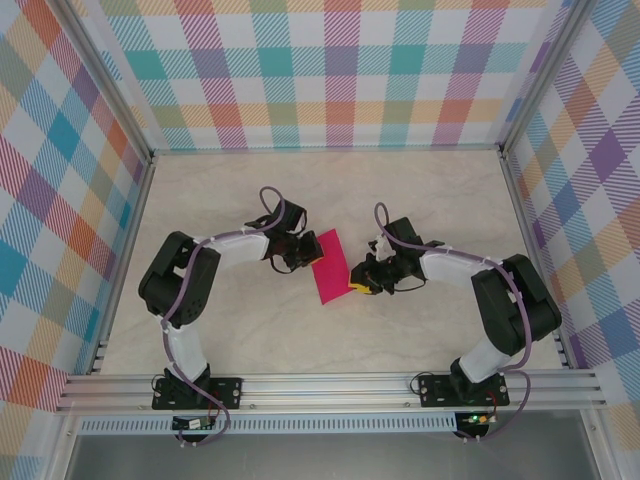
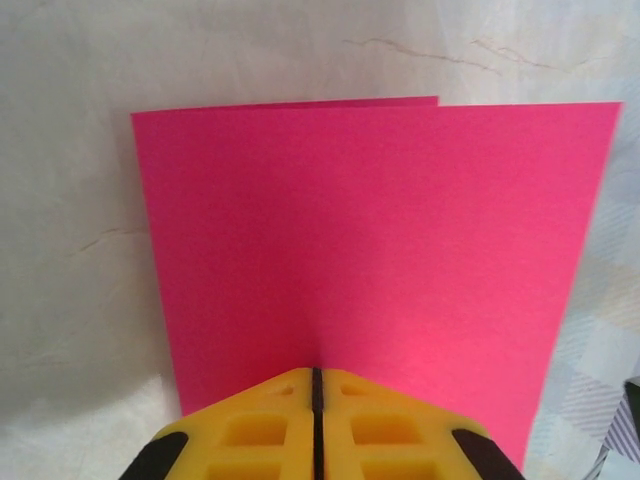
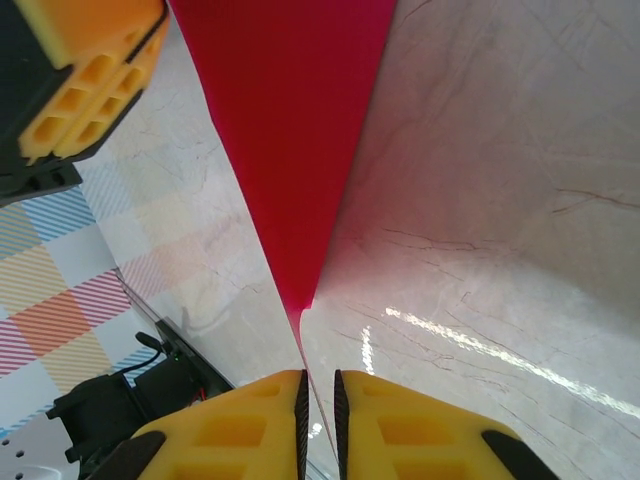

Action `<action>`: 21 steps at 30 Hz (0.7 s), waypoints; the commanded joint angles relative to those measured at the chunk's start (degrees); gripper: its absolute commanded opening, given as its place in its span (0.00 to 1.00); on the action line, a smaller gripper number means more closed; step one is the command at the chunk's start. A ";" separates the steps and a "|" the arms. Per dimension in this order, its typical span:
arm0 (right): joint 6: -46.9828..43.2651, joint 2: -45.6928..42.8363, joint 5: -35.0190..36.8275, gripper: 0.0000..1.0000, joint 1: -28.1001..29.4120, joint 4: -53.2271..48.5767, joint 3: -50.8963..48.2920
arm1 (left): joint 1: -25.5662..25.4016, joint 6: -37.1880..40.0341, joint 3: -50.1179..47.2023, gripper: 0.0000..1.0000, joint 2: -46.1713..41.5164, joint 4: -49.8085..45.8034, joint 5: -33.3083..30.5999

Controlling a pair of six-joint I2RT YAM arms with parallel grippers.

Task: Fold a paper plane with a square sheet of paper (pick it up from the middle)
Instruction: Third fold the triangle at the center of the table.

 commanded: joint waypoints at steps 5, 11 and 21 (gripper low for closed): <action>1.98 0.06 -0.26 0.14 0.29 -2.16 1.21 | -0.24 1.31 0.94 0.08 1.94 -0.98 -0.36; 1.87 0.80 -0.85 0.24 0.31 -3.89 1.96 | -0.24 1.48 0.94 0.08 2.73 -1.41 -0.71; 2.45 1.20 -0.90 0.21 0.29 -2.43 1.54 | -0.24 1.72 0.98 0.07 3.73 -1.60 -0.72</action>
